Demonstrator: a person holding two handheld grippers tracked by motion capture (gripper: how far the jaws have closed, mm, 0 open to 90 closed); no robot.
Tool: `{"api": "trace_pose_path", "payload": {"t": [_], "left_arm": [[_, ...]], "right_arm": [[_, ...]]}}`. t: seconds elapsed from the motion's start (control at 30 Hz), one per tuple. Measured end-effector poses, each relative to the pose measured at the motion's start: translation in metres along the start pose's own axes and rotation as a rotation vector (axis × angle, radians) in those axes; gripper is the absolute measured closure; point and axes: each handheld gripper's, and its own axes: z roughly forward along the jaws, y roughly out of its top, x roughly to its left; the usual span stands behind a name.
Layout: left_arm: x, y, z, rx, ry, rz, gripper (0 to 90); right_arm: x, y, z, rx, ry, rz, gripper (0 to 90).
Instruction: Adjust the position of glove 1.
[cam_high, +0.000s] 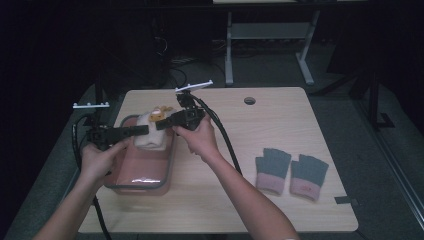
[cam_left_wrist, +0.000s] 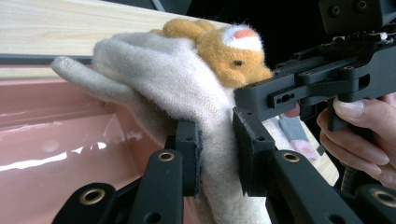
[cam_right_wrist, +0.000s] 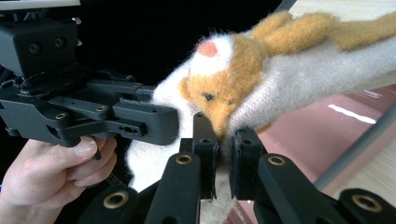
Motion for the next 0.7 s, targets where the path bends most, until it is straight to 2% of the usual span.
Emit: {"api": "trace_pose_path", "payload": {"t": [0.17,0.4,0.7], "left_arm": [[0.012,-0.005,-0.004,0.012,0.012,-0.025,72.7],[0.024,-0.012,-0.008,0.041,0.045,-0.035,72.7],[0.04,-0.027,-0.004,0.081,0.069,-0.07,72.8]], "right_arm": [[-0.002,0.001,0.015,0.024,0.008,0.008,82.9],[-0.008,-0.002,0.036,0.056,0.033,0.018,82.6],[-0.019,-0.009,0.059,0.119,0.033,0.04,82.5]]}}
